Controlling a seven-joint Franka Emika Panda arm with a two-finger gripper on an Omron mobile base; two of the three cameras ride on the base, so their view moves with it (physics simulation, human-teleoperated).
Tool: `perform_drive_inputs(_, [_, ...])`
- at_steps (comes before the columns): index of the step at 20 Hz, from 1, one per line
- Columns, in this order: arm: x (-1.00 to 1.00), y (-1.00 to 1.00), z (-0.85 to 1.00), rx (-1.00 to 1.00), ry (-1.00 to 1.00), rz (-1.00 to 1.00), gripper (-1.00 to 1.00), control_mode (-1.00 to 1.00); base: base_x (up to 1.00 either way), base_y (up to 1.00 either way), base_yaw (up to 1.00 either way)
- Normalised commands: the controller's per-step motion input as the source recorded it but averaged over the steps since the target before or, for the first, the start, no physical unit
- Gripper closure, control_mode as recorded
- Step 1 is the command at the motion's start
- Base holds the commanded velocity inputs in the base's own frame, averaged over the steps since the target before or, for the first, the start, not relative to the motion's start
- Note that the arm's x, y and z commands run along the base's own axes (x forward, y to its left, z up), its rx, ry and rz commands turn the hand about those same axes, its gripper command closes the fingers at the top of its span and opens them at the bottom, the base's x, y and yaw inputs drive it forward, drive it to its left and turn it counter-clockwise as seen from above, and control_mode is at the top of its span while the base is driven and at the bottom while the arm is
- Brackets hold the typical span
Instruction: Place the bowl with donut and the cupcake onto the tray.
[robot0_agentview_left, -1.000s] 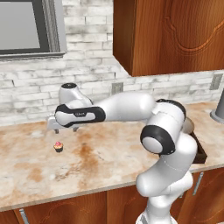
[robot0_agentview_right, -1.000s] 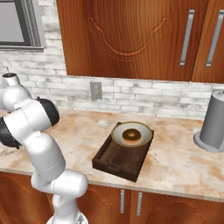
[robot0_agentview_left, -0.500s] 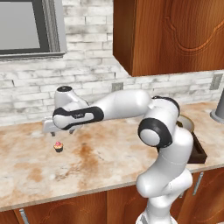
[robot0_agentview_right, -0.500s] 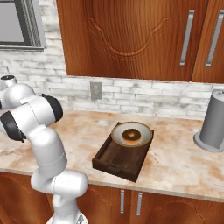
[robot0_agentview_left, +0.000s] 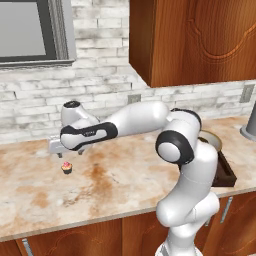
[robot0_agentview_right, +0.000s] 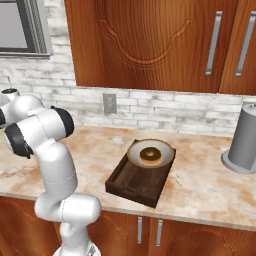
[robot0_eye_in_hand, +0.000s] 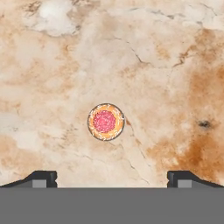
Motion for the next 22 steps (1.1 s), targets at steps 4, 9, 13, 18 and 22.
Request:
perform_drive_inputs(4, [0.01,0.01,-0.18,0.00,0.00,0.00,-1.00,-1.00,0.00,0.00,0.00])
perform_drive_inputs(9, [0.03,0.10,-0.20,0.00,0.00,0.00,-1.00,-1.00,0.00,0.00,0.00])
perform_drive_inputs(13, [0.06,0.08,-0.16,0.00,0.00,0.00,-1.00,-1.00,0.00,0.00,0.00])
perform_drive_inputs(18, [0.08,0.01,-0.08,0.00,0.00,0.00,-1.00,-1.00,0.00,0.00,0.00])
perform_drive_inputs(22, [0.04,0.00,-0.06,0.00,0.00,0.00,-1.00,-1.00,0.00,0.00,0.00])
